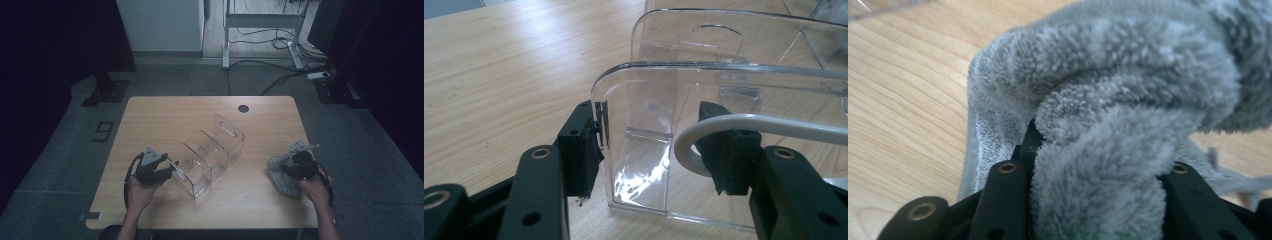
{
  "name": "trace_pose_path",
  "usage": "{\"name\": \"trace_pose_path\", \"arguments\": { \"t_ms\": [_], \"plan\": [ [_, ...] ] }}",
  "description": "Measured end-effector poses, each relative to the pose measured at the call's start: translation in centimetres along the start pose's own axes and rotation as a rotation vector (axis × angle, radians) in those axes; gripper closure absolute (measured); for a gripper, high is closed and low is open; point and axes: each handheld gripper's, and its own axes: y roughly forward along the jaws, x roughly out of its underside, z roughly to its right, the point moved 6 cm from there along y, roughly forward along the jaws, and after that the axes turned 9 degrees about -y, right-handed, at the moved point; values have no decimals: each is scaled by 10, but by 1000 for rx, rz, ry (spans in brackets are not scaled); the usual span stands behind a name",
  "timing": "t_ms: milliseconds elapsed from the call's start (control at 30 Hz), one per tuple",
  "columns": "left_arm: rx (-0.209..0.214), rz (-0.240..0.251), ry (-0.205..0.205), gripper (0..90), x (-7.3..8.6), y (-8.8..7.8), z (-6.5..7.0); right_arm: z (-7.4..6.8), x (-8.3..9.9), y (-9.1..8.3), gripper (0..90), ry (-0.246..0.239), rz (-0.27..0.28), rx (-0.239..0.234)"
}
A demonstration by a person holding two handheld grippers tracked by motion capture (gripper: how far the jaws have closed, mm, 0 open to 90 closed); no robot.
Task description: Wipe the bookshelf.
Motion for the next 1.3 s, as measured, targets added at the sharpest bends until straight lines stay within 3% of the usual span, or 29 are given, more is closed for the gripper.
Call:
{"name": "trace_pose_path", "arguments": {
  "t_ms": [200, 300, 433, 633, 867, 1067, 1300],
  "plan": [
    [4, -1, 6, 428, 0, 1, 0, -4, 6, 12, 497, -28, -41, -26],
    [3, 0, 18, 376, 0, 2, 1, -3, 5, 11, 387, -31, -22, -36],
    [3, 5, 10, 262, 1, 0, 0, -2, 2, 3, 309, -28, 11, -62],
    [19, 11, -1, 163, 3, -9, 0, -5, -9, -14, 267, -40, 74, -59],
    [21, 15, -16, 137, 11, -22, 0, -12, -23, -32, 231, -52, 142, -86],
    [20, -9, -1, 96, 20, -26, 5, -25, -41, -39, 188, -84, 177, -164],
    [45, -25, 22, 51, 27, -24, 20, -45, -70, -31, 163, -113, 221, -271]
  ]
}}
